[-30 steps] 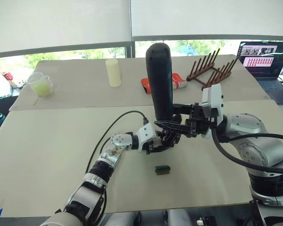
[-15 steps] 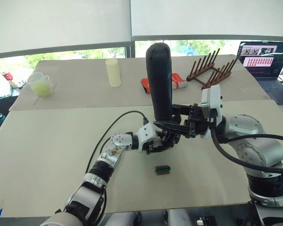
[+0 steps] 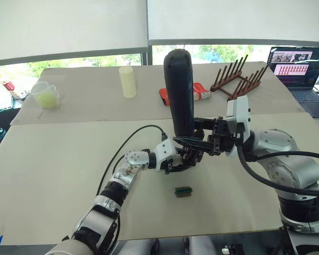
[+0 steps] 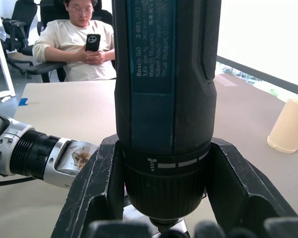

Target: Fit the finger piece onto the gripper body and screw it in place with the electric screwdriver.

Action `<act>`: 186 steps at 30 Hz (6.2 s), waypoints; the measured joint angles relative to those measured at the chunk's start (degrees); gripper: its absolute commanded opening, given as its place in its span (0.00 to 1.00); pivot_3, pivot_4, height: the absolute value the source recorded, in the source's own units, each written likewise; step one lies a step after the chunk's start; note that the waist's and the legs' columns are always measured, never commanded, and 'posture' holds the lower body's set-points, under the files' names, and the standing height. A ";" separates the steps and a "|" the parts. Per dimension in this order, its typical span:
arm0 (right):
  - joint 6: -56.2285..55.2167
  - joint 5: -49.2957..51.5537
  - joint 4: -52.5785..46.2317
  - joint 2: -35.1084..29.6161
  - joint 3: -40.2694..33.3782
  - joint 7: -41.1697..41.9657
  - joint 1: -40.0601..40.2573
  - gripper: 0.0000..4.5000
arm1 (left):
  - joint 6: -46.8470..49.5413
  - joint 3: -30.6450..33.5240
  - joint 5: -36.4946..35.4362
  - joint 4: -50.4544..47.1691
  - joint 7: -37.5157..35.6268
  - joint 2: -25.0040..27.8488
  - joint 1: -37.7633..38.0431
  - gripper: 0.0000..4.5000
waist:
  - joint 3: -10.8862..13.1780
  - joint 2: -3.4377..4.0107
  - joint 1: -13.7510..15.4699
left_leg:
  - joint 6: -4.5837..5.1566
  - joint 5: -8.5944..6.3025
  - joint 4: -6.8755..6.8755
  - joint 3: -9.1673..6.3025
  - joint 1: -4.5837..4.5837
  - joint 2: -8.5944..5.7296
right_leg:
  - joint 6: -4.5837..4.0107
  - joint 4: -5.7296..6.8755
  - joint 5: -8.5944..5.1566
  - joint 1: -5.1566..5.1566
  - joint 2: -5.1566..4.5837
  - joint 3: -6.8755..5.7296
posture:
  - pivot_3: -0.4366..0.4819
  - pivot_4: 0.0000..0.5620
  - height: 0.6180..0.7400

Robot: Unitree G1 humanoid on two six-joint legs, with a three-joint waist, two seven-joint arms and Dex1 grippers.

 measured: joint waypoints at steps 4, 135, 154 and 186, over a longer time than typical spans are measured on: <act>0.00 0.03 0.00 0.00 0.00 -0.07 -0.01 0.42 | 0.00 0.00 0.01 0.00 0.02 -0.21 0.00 0.51 | 0.00 0.00 0.01 | 0.00 0.00 0.00 0.00 0.00 0.00 | 0.00 0.00 0.00 0.00 0.00 0.00 | 0.48 0.27 1.00; -1.63 -2.27 1.17 0.20 0.34 1.86 0.27 0.42 | -0.03 0.00 0.18 0.28 -0.01 -0.43 -0.23 0.51 | 0.00 0.00 0.08 | 0.00 0.00 0.01 0.00 0.00 0.00 | 0.00 0.00 0.00 0.00 0.00 0.00 | 0.48 0.27 1.00; -3.60 -0.51 1.85 0.22 -1.38 0.47 3.24 0.42 | 0.10 -0.10 0.21 1.20 -0.13 -1.34 -0.89 0.51 | 0.00 0.00 0.31 | 0.00 0.00 0.02 0.00 0.01 -0.01 | 0.00 0.00 0.00 0.04 -0.01 -0.01 | 0.48 0.27 1.00; -7.46 0.01 5.77 -0.96 0.85 1.47 2.72 0.42 | 0.10 -0.14 0.59 1.25 0.00 -1.42 -0.87 0.51 | -0.01 0.00 0.41 | 0.00 0.00 0.02 0.00 0.16 -0.02 | 0.00 -0.01 0.00 0.17 -0.02 0.02 | 0.48 0.27 1.00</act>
